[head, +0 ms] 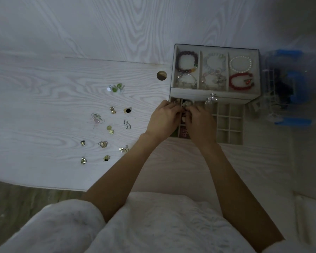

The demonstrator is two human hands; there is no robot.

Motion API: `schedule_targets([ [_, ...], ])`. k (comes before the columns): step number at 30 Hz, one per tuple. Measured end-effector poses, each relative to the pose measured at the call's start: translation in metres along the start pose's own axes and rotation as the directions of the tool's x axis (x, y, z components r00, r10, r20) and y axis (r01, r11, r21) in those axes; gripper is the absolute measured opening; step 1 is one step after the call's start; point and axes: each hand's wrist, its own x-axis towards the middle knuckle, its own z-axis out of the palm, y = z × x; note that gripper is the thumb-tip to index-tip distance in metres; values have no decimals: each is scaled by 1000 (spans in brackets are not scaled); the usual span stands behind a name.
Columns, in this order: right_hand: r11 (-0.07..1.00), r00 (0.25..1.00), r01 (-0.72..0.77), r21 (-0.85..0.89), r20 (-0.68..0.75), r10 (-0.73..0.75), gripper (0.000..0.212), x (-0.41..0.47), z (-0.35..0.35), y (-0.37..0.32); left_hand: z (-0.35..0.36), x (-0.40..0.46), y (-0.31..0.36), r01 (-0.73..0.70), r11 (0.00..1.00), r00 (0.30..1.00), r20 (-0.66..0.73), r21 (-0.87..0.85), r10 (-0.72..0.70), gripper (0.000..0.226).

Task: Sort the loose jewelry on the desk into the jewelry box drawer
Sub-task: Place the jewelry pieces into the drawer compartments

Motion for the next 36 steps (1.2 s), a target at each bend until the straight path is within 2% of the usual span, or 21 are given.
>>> schedule_targets([
  [4,985,985,174,0,-19,-174,17,-9,-13,-8,-19,-29,-8,14,999,1000,24,-50,-13,18],
  [7,957,959,283,59,-3,-283,23,-22,-22,-27,-39,-68,-17,137,989,988,-66,-50,-140,15],
  [9,930,932,361,66,17,-363,26,-33,-21,-42,-49,-96,-26,272,962,949,-167,8,-267,14],
  [11,900,895,425,101,103,-434,21,-47,-8,-59,-58,-128,-40,432,899,884,-229,69,-407,16],
  [14,899,845,394,190,310,-436,24,-65,22,-82,-63,-170,-59,578,815,807,-185,44,-561,23],
  [17,925,813,296,239,445,-376,41,-75,48,-101,-59,-192,-69,586,810,801,-130,-29,-584,32],
  [20,925,811,324,198,445,-379,48,-76,66,-119,-52,-203,-72,596,802,794,-120,-43,-597,38],
  [23,926,819,318,205,433,-377,39,-71,75,-130,-48,-206,-73,616,787,777,-137,-38,-614,39],
  [27,911,831,293,289,395,-392,23,-69,74,-129,-46,-193,-73,479,866,875,-157,145,-457,34],
  [30,917,847,283,281,377,-376,17,-72,71,-122,-44,-174,-72,448,870,893,-148,207,-425,17],
  [33,925,854,272,264,376,-359,19,-73,71,-121,-43,-165,-73,483,861,875,-123,158,-469,3],
  [36,927,851,274,255,384,-358,22,-72,71,-122,-42,-163,-67,534,844,846,-44,48,-532,16],
])
